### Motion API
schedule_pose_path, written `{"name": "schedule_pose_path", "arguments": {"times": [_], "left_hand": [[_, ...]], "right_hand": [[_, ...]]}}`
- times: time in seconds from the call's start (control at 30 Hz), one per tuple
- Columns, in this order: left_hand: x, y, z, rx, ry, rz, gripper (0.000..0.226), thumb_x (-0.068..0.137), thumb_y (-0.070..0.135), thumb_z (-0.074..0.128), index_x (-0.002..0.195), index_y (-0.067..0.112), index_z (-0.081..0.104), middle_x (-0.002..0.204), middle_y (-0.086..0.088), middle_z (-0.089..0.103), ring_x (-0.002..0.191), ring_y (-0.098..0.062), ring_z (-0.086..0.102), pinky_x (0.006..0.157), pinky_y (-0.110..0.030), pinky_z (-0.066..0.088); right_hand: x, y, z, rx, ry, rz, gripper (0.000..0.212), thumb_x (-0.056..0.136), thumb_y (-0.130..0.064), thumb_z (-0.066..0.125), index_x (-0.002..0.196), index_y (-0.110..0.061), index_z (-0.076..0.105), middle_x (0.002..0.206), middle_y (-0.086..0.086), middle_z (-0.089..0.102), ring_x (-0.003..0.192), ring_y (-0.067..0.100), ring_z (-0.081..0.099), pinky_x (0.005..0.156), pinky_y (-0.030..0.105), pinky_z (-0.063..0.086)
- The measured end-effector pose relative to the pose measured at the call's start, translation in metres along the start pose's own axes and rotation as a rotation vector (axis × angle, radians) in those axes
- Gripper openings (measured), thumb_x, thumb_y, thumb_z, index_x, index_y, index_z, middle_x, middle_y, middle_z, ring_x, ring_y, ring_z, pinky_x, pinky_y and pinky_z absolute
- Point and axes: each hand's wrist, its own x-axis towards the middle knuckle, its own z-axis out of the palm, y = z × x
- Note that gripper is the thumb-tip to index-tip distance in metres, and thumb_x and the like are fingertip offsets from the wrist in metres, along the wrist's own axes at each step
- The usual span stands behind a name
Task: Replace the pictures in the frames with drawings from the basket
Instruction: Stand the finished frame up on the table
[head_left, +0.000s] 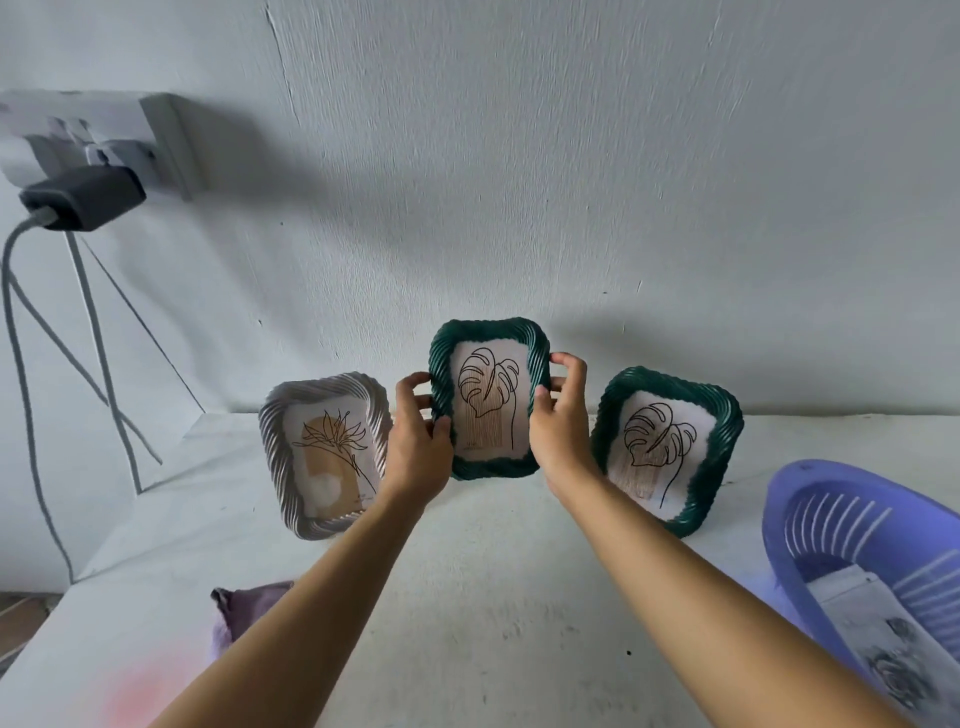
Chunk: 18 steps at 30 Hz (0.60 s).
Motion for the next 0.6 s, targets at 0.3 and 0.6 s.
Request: {"name": "schedule_pose_path", "arguments": {"times": [0.3,0.6], "left_hand": [[-0.013,-0.043,0.002,-0.061,-0.052,-0.028,0.050,0.099,-0.005,0.045,0.130,0.033,0.037,0.123,-0.007,0.060,0.101,-0.022,0.069,0.076,-0.044,0.063],[-0.029,-0.052,-0.003,-0.029,-0.057,0.091,0.057,0.101,0.000,0.043,0.136,0.044,0.032,0.124,-0.013,0.056,0.109,-0.028,0.067,0.081,-0.049,0.062]], "right_hand": [[-0.018,0.045,-0.012,0.026,-0.091,-0.037,0.034,0.102,-0.006,0.046,0.129,-0.024,0.038,0.105,0.005,0.057,0.080,-0.012,0.052,0.072,0.004,0.042],[-0.038,0.045,-0.022,0.084,-0.163,-0.133,0.047,0.100,0.000,0.047,0.136,-0.028,0.035,0.095,-0.003,0.061,0.084,0.007,0.056,0.079,0.013,0.048]]}}
